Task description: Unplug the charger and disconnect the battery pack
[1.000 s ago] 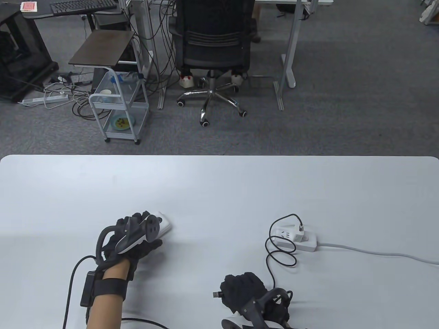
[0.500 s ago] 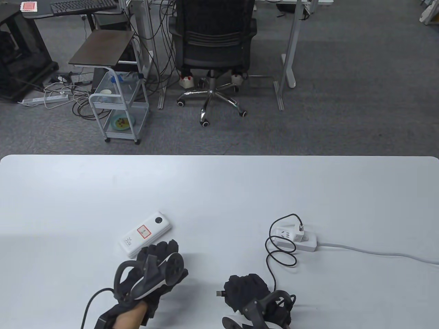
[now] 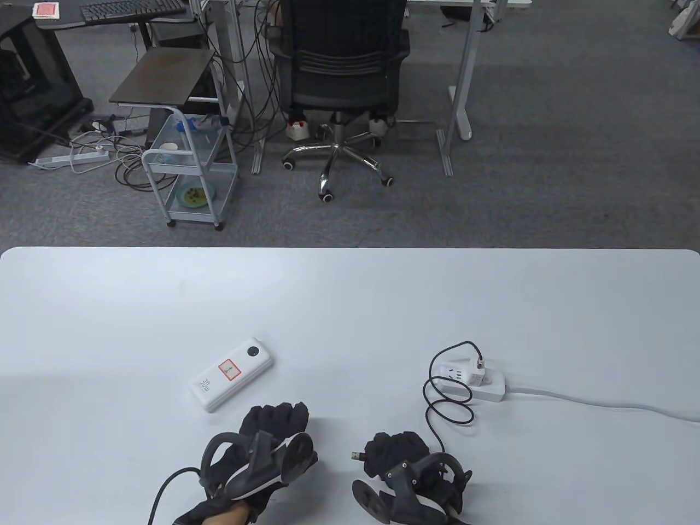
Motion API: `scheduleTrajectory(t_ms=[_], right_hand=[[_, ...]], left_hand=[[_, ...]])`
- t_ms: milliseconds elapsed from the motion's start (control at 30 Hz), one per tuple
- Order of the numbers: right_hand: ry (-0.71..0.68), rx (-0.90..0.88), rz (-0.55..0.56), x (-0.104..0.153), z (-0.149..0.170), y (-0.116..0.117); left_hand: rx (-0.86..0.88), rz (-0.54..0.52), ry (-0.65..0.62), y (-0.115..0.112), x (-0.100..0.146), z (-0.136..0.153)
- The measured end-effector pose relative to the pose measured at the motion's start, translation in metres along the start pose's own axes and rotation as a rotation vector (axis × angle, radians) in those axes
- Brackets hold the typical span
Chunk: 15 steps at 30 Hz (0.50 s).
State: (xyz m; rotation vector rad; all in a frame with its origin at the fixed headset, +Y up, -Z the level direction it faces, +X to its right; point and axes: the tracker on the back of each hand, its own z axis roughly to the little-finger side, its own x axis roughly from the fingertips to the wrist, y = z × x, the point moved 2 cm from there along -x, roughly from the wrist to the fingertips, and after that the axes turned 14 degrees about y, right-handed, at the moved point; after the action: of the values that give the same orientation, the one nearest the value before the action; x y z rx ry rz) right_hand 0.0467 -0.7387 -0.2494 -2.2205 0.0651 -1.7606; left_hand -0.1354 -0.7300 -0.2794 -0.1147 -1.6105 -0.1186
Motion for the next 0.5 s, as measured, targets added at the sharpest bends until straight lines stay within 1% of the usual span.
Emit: scheduleTrajectory(t_ms=[33, 100, 167, 233, 300, 367, 500], right_hand=[[-0.001, 0.014, -0.004, 0.001, -0.002, 0.001], [-0.003, 0.040, -0.033, 0.001, -0.004, 0.003], [0.002, 0.042, -0.029, 0.003, -0.005, 0.003], [-0.003, 0.041, -0.023, 0.003, -0.006, 0.003], [-0.008, 0.036, -0.018, 0.004, -0.005, 0.002], [-0.014, 0.024, -0.018, 0.004, -0.004, 0.003], [-0.031, 0.013, -0.021, 0.006, -0.004, 0.004]], left_hand=[[-0.044, -0.033, -0.008, 0.002, 0.004, 0.000], [-0.081, -0.063, -0.004, 0.007, 0.008, 0.001], [-0.030, -0.059, -0.017, 0.011, 0.009, 0.003], [-0.004, -0.027, -0.044, 0.009, 0.008, 0.000], [-0.048, -0.028, -0.031, 0.006, 0.007, -0.003], [-0.092, -0.018, -0.045, 0.002, 0.004, -0.007], [-0.079, 0.013, -0.048, -0.003, 0.000, -0.007]])
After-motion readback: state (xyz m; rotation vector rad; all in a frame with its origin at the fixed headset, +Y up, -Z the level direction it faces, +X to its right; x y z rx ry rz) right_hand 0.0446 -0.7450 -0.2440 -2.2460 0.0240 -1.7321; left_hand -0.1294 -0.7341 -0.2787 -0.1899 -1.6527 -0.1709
